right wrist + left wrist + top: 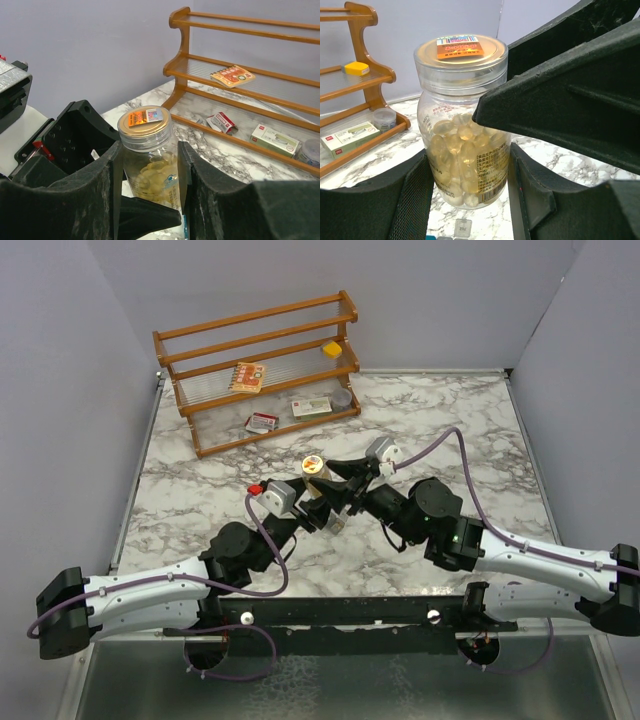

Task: Sort the pills into containers

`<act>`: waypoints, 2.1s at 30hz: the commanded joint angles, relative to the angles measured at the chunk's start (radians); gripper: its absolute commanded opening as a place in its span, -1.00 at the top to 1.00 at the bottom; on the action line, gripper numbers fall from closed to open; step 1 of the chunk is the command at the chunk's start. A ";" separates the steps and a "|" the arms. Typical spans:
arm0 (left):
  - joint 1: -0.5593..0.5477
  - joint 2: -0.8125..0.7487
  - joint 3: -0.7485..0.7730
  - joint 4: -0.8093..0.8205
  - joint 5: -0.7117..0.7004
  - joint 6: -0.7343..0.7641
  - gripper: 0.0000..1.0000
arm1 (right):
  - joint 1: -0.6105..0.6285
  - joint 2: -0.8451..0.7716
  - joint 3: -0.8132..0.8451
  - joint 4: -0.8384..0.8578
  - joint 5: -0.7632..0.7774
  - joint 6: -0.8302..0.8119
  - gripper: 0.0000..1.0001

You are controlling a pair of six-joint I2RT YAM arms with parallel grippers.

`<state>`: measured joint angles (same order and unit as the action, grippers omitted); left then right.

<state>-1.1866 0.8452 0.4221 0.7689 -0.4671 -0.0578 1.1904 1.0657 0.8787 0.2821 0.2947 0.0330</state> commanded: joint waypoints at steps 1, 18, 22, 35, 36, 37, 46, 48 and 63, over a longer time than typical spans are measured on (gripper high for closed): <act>-0.015 -0.019 0.046 0.145 0.159 0.012 0.60 | 0.000 0.046 -0.009 -0.191 -0.010 0.007 0.02; -0.015 0.005 0.073 0.118 0.175 0.012 0.55 | 0.000 0.065 0.007 -0.204 0.004 -0.005 0.83; -0.015 0.002 0.071 0.118 0.151 0.009 0.40 | 0.000 0.073 0.009 -0.205 0.009 -0.011 0.97; -0.015 -0.037 0.055 0.075 0.072 0.012 -0.98 | 0.000 0.035 -0.024 -0.175 0.053 -0.022 0.97; -0.015 -0.035 0.060 0.060 0.069 0.012 -0.98 | 0.000 0.033 -0.025 -0.174 0.060 -0.022 0.97; -0.015 -0.033 0.062 0.040 0.065 0.012 -0.98 | 0.000 0.031 -0.025 -0.174 0.069 -0.022 0.97; -0.015 -0.118 -0.048 -0.126 -0.086 -0.033 -0.98 | 0.000 0.013 -0.100 -0.047 0.274 -0.064 0.97; -0.015 -0.161 -0.082 -0.149 -0.119 -0.045 -0.98 | -0.004 0.015 -0.136 0.024 0.310 -0.100 0.97; -0.015 -0.205 -0.135 -0.188 -0.138 -0.060 -0.98 | -0.387 0.044 -0.662 0.863 0.094 -0.069 0.97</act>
<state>-1.2037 0.5987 0.2790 0.5892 -0.5961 -0.1055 0.8783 1.0443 0.2798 0.7727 0.4416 -0.0650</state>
